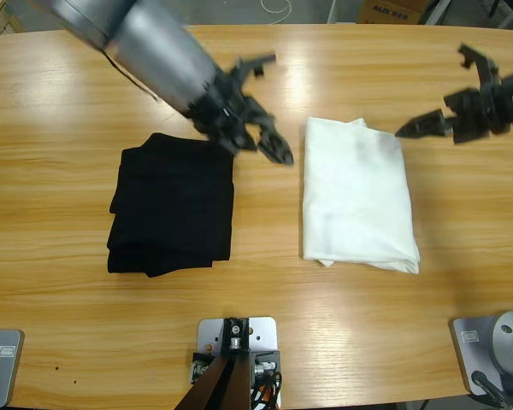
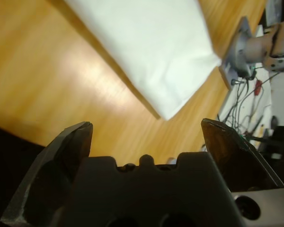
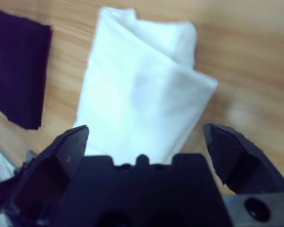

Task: Fold clothes

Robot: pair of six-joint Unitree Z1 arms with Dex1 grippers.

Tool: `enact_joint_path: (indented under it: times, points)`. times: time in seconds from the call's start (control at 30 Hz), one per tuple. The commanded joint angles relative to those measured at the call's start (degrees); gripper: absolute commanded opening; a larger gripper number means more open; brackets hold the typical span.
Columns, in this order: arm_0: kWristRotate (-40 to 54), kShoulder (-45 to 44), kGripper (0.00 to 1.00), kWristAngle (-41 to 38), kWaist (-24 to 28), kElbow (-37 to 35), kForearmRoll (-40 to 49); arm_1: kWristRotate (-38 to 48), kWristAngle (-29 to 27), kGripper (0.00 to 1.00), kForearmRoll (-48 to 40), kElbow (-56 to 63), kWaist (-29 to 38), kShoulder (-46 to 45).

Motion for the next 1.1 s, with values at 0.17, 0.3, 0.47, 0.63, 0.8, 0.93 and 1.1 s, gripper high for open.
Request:
enact_joint_path:
  times: [0.17, 0.3, 0.47, 0.63, 0.8, 0.93, 1.1]
  points:
    - [-5.91, 9.08, 0.890, 0.02, -1.11, -1.98, -0.36, 17.17, 0.44, 0.858, -12.79, 15.61, -4.18, -0.13]
    - [-5.83, 9.03, 0.890, 0.66, -1.28, -1.89, 0.05, 23.99, 0.44, 0.853, -24.97, 24.22, -4.92, 3.88]
    - [-5.91, 9.10, 0.890, 0.73, -1.28, -2.87, 0.21, 26.42, 1.68, 0.727, -27.80, 25.96, -7.28, 5.35]
    - [-5.91, 9.84, 0.890, 0.74, -1.28, -5.02, 1.26, 26.33, 6.71, 0.642, -27.85, 26.42, -7.21, 6.39]
    - [-5.83, 10.56, 0.890, 0.71, -1.49, -5.11, 1.33, 27.84, 8.17, 0.632, -24.88, 26.35, -2.83, 4.39]
    - [-5.83, 10.58, 0.890, 0.73, -1.55, -5.14, 1.33, 28.27, 7.99, 0.632, -25.15, 26.17, -1.69, 6.55]
    - [-5.67, 10.98, 0.890, 0.67, -1.55, -5.02, 1.56, 28.27, 8.24, 0.632, -25.76, 26.17, -1.69, 7.55]
